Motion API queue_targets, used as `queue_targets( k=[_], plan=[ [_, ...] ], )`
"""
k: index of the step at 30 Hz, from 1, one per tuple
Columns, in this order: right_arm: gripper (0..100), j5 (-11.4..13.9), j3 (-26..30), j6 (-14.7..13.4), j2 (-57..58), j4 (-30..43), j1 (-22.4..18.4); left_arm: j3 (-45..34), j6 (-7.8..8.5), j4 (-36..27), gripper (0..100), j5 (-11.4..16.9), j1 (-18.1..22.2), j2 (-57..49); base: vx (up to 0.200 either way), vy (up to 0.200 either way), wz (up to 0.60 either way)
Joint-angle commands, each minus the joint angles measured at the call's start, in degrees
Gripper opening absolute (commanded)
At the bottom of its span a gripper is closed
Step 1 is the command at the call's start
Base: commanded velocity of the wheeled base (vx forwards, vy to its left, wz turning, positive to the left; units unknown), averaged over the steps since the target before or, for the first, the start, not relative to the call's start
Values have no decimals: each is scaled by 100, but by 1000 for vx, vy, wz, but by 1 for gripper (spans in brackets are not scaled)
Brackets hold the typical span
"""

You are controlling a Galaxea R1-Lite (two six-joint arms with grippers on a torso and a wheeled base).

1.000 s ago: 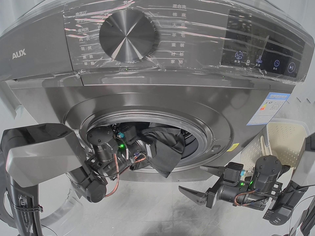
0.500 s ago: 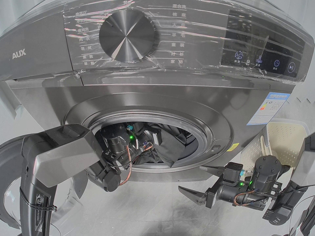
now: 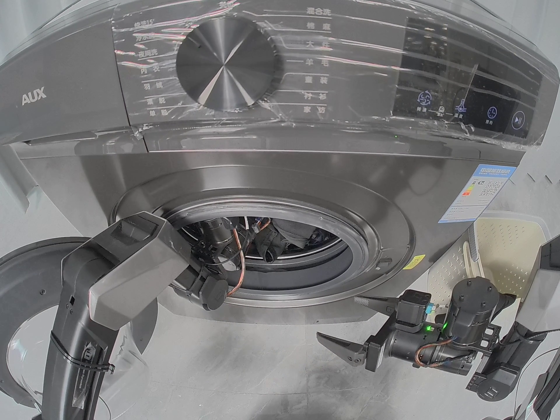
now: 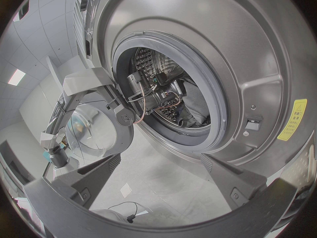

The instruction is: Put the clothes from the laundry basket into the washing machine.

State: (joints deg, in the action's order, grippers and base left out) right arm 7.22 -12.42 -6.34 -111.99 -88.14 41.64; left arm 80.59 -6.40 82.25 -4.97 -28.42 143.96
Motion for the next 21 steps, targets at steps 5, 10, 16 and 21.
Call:
queue_targets(
  k=[5,10,16,21],
  plan=[
    [100,8,3,1,-24,-2,2,-632,-283,-157,100,-4,-76,-131,0,0,0],
    [100,8,-6,1,-24,-2,2,-1582,-415,-895,100,93,-173,-659,0,0,0],
    [100,8,-6,1,-15,-2,2,-2206,-388,-1695,100,128,-191,-1186,0,0,0],
    [100,8,-6,1,-24,-2,2,-2636,-388,-2002,100,418,-349,-1573,0,0,0]
  ],
)
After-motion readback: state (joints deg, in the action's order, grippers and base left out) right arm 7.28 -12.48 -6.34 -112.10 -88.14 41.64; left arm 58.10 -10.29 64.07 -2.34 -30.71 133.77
